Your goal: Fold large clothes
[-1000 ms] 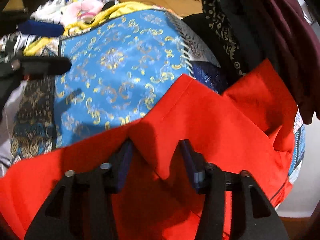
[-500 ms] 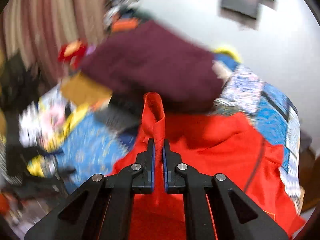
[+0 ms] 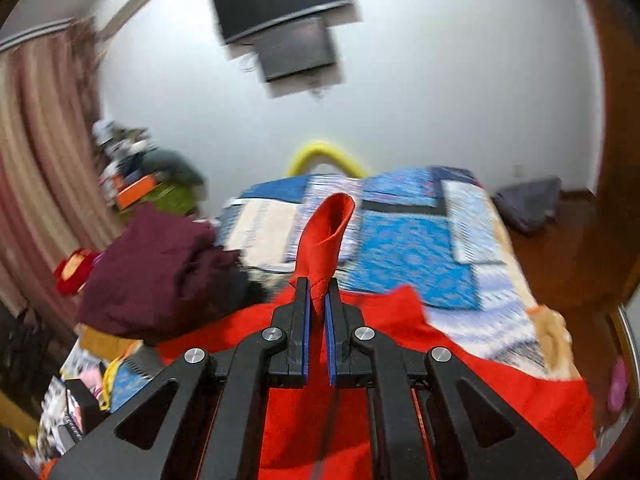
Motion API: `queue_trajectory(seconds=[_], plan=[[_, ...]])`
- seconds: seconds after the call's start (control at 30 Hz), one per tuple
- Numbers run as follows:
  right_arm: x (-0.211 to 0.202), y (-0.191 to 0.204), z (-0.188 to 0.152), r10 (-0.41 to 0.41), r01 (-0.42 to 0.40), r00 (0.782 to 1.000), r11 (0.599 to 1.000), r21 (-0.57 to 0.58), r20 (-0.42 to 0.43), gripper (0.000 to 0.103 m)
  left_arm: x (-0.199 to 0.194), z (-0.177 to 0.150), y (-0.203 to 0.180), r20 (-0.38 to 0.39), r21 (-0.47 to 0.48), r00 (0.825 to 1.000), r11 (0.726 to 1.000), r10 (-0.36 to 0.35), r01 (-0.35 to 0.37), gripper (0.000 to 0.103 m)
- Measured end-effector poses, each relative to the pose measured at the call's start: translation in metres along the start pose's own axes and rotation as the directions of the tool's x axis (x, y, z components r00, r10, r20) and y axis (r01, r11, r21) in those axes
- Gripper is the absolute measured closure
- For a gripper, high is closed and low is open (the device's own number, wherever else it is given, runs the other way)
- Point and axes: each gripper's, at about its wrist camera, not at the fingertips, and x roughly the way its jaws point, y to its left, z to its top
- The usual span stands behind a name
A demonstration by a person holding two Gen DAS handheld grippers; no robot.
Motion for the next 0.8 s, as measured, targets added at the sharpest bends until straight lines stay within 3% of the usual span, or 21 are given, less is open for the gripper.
queue_trajectory(seconds=[0.17, 0.47, 0.67, 0.8], plan=[[0.002, -0.05, -0.032, -0.097, 0.103, 0.991, 0.993, 0.061, -0.089, 0.097, 0.016, 0.003, -0.004, -0.026, -0.021, 1.0, 1.0, 0.01, -0.01, 0.047], [0.008, -0.132, -0.103, -0.103, 0.188, 0.947, 0.945, 0.266, -0.303, 0.097, 0.02, 0.001, -0.008, -0.02, -0.021, 0.999, 0.999, 0.04, -0.04, 0.042], [-0.004, -0.144, -0.117, -0.116, 0.215, 0.934, 0.938, 0.273, -0.338, 0.095, 0.018, 0.003, -0.013, -0.028, -0.005, 0.998, 0.998, 0.064, -0.064, 0.041], [-0.013, -0.151, -0.118, -0.102, 0.214, 0.932, 0.93, 0.298, -0.349, 0.088, 0.005, 0.008, -0.017, -0.004, 0.009, 0.998, 0.998, 0.069, -0.069, 0.041]])
